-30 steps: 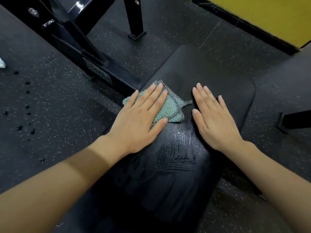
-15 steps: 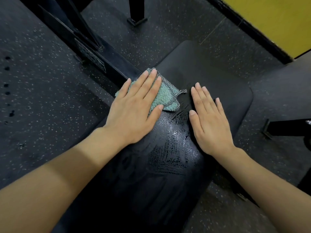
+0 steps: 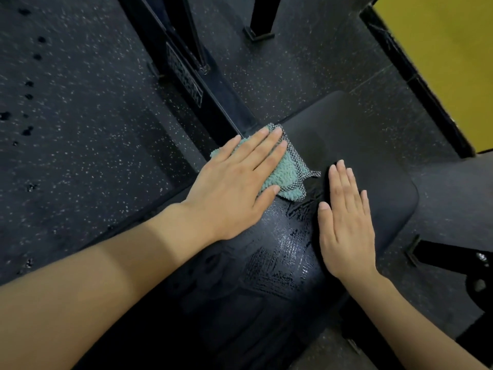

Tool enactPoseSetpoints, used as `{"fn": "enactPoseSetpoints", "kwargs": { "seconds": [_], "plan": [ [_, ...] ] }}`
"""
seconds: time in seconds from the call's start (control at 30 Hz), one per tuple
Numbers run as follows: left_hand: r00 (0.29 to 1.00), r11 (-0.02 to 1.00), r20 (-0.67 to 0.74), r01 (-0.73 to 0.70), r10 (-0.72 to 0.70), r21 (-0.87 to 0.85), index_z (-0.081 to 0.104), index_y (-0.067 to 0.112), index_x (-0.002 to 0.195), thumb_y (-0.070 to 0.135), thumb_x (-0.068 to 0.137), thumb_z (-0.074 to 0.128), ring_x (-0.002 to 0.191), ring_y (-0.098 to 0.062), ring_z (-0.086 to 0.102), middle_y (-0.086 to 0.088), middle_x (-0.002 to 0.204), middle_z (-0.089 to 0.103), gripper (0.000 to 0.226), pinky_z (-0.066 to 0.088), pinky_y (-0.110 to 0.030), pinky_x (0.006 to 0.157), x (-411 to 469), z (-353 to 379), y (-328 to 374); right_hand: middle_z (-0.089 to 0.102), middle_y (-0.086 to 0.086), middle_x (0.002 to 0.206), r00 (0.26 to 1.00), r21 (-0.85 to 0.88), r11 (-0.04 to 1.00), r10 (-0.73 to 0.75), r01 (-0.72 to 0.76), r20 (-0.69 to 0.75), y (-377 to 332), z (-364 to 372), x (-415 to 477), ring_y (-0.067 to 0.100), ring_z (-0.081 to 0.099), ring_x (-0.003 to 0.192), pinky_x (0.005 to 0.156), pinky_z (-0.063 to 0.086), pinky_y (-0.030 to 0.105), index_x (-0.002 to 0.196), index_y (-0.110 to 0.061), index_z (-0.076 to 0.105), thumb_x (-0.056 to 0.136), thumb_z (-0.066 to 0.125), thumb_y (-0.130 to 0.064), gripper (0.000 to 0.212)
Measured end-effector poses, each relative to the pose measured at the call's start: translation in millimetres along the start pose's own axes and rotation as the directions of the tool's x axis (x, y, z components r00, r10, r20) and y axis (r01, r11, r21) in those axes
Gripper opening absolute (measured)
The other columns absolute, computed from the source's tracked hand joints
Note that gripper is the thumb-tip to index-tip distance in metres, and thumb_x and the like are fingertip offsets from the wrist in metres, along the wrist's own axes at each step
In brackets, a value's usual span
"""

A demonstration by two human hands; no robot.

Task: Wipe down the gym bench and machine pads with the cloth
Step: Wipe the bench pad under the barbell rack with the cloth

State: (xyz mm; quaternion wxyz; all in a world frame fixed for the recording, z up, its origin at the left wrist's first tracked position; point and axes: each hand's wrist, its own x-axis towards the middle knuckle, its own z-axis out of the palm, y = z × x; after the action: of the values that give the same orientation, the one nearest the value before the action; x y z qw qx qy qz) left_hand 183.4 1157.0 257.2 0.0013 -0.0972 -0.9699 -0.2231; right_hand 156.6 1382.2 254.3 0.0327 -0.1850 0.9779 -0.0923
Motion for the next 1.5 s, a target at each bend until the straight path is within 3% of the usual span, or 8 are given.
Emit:
{"fn": "enactPoseSetpoints", "kwargs": {
  "seconds": [0.17, 0.33, 0.6, 0.77, 1.0, 1.2, 1.33, 1.5],
  "plan": [
    [0.999, 0.998, 0.020, 0.042, -0.041, -0.055, 0.006, 0.019, 0.159, 0.047, 0.096, 0.009, 0.152, -0.011, -0.004, 0.004, 0.166, -0.003, 0.069, -0.004, -0.030, 0.120, 11, -1, 3, 0.007, -0.007, 0.166, 1.000, -0.009, 1.000, -0.013, 0.013, -0.004, 1, 1, 0, 0.008, 0.002, 0.152, 0.123, 0.001, 0.034, 0.158, -0.018, 0.013, 0.100, 0.016, -0.032, 0.061],
    [0.993, 0.997, 0.102, 0.067, -0.062, -0.045, -0.006, 0.019, 0.158, 0.045, 0.105, 0.023, 0.151, -0.009, -0.014, 0.005, 0.165, -0.016, 0.066, -0.002, -0.033, 0.124, 29, -4, 2, 0.006, -0.007, 0.166, 1.000, 0.001, 1.000, -0.022, 0.022, -0.002, 2, 2, -1, 0.007, 0.001, 0.152, 0.123, -0.002, 0.030, 0.158, -0.017, 0.013, 0.101, 0.016, -0.032, 0.059],
    [0.988, 0.988, 0.131, 0.094, -0.078, -0.121, -0.004, 0.019, 0.158, 0.049, 0.103, 0.033, 0.153, -0.013, -0.002, 0.001, 0.166, -0.014, 0.074, 0.009, -0.037, 0.124, 63, 1, -1, 0.010, -0.005, 0.166, 1.000, 0.006, 1.000, -0.024, 0.024, -0.012, 2, 2, -1, 0.010, 0.005, 0.152, 0.123, 0.001, 0.032, 0.158, -0.015, 0.016, 0.102, 0.017, -0.031, 0.059],
    [0.985, 0.973, 0.164, 0.087, -0.052, -0.215, -0.004, 0.020, 0.159, 0.048, 0.103, 0.036, 0.152, -0.010, 0.001, 0.005, 0.166, -0.013, 0.073, 0.014, -0.029, 0.120, 64, -7, -8, 0.010, -0.006, 0.165, 0.999, 0.020, 0.999, -0.030, 0.031, -0.026, 2, 2, -1, 0.010, 0.006, 0.152, 0.123, 0.002, 0.033, 0.157, -0.014, 0.018, 0.102, 0.018, -0.031, 0.058],
    [0.982, 1.000, 0.190, 0.007, -0.005, -0.010, -0.013, 0.014, 0.157, 0.047, 0.105, 0.022, 0.149, -0.015, -0.023, -0.002, 0.163, -0.024, 0.070, -0.012, -0.038, 0.122, 27, -14, -4, 0.011, -0.005, 0.165, 0.999, 0.017, 0.999, -0.039, 0.040, -0.022, 2, 0, 0, 0.012, 0.007, 0.152, 0.123, 0.004, 0.035, 0.157, -0.013, 0.017, 0.102, 0.019, -0.030, 0.057],
    [0.982, 0.995, 0.184, 0.019, -0.037, 0.096, -0.014, 0.005, 0.154, 0.046, 0.105, 0.017, 0.150, -0.023, -0.020, -0.013, 0.162, -0.023, 0.071, -0.011, -0.039, 0.123, 43, -10, 6, 0.006, -0.002, 0.166, 0.995, 0.000, 0.997, -0.083, 0.083, 0.059, 7, -4, 2, 0.014, 0.001, 0.153, 0.122, -0.004, 0.028, 0.158, -0.011, 0.012, 0.103, 0.018, -0.032, 0.059],
    [0.985, 0.998, 0.165, 0.057, -0.057, 0.005, -0.012, 0.005, 0.155, 0.042, 0.107, 0.020, 0.152, -0.021, -0.015, -0.012, 0.163, -0.021, 0.069, -0.004, -0.036, 0.124, 63, -3, 6, 0.003, -0.001, 0.167, 0.982, 0.001, 0.987, -0.160, 0.161, 0.096, 14, -7, 8, 0.015, 0.000, 0.153, 0.122, -0.002, 0.029, 0.158, -0.012, 0.007, 0.103, 0.020, -0.032, 0.060],
    [0.978, 0.967, 0.195, 0.117, -0.073, -0.226, -0.011, 0.010, 0.156, 0.040, 0.108, 0.023, 0.153, -0.014, -0.006, -0.005, 0.165, -0.018, 0.066, 0.003, -0.028, 0.121, 95, -1, -1, 0.005, 0.000, 0.167, 0.986, 0.007, 0.988, -0.155, 0.154, 0.061, 13, -3, 8, 0.017, 0.003, 0.153, 0.122, -0.002, 0.029, 0.158, -0.010, 0.011, 0.103, 0.021, -0.032, 0.060]
  ]
}}
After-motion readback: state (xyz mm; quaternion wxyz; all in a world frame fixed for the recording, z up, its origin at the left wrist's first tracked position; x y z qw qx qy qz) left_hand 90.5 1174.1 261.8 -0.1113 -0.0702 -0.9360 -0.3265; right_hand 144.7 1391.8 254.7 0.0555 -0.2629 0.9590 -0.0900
